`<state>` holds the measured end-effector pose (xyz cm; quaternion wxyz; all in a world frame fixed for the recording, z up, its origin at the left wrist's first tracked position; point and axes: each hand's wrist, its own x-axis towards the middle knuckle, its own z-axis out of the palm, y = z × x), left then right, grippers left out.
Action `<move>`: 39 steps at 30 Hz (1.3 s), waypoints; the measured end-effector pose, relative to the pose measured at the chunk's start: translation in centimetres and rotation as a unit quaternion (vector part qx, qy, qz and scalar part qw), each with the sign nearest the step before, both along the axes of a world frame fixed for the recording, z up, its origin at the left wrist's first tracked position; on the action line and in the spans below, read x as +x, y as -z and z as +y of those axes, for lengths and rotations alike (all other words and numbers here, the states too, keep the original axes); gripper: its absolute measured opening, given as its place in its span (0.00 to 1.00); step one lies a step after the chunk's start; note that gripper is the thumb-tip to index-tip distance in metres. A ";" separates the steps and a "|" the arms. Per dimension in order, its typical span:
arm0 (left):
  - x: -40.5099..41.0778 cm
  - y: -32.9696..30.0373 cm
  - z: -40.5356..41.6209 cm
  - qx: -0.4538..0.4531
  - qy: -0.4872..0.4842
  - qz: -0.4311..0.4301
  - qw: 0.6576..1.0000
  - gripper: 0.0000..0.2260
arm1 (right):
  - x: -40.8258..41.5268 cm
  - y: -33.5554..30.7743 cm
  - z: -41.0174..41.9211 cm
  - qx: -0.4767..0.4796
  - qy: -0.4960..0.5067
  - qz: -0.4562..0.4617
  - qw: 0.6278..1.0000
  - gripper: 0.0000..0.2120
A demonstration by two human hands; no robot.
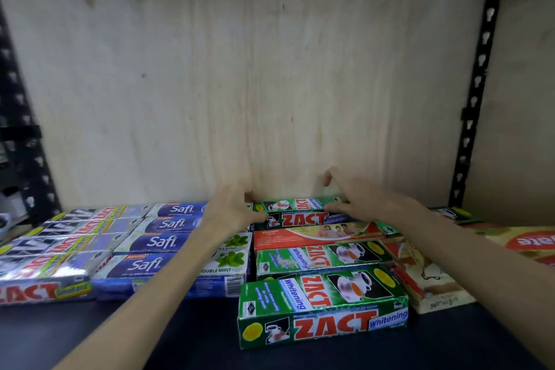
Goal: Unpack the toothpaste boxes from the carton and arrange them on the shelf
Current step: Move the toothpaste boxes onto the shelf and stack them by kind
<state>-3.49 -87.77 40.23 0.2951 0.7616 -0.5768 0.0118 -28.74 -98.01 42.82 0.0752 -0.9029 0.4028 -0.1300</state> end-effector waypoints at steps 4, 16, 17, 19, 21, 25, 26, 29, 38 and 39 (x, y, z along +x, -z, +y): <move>0.0 -0.1 0.1 0.016 -0.006 -0.004 1.000 0.20 | 0.4 0.3 -0.3 0.021 0.016 -0.017 1.000 0.19; -2.1 -1.9 4.3 -0.029 0.111 0.023 0.993 0.14 | -1.5 -1.6 1.9 -0.071 0.046 0.033 0.996 0.26; -2.5 -2.1 5.1 -0.029 0.125 0.033 0.991 0.13 | -1.8 -1.9 2.4 -0.078 0.043 0.035 0.995 0.26; -3.4 -2.0 6.8 -0.043 0.150 0.049 0.986 0.09 | -2.5 -2.6 3.6 -0.094 0.028 0.033 0.995 0.23; -4.3 -1.7 8.4 -0.068 0.179 0.058 0.980 0.05 | -3.2 -3.3 4.7 -0.089 0.002 0.019 0.996 0.21; -6.1 -0.8 11.1 -0.120 0.203 0.059 0.970 0.03 | -4.4 -2.5 6.3 -0.035 -0.067 -0.133 0.988 0.14; -6.4 -0.2 11.6 -0.137 0.188 0.034 0.972 0.04 | -4.7 -1.6 6.5 -0.017 -0.069 -0.180 0.981 0.13; -7.4 1.0 12.6 -0.173 0.153 -0.015 0.973 0.06 | -5.0 -0.3 6.5 -0.023 -0.063 -0.211 0.975 0.14; -8.4 1.7 14.8 -0.138 0.173 0.049 0.974 0.06 | -4.6 -0.7 8.0 -0.023 -0.120 -0.221 0.968 0.14; -8.5 1.9 15.1 -0.134 0.177 0.049 0.974 0.06 | -4.8 -0.8 8.3 -0.010 -0.122 -0.218 0.968 0.14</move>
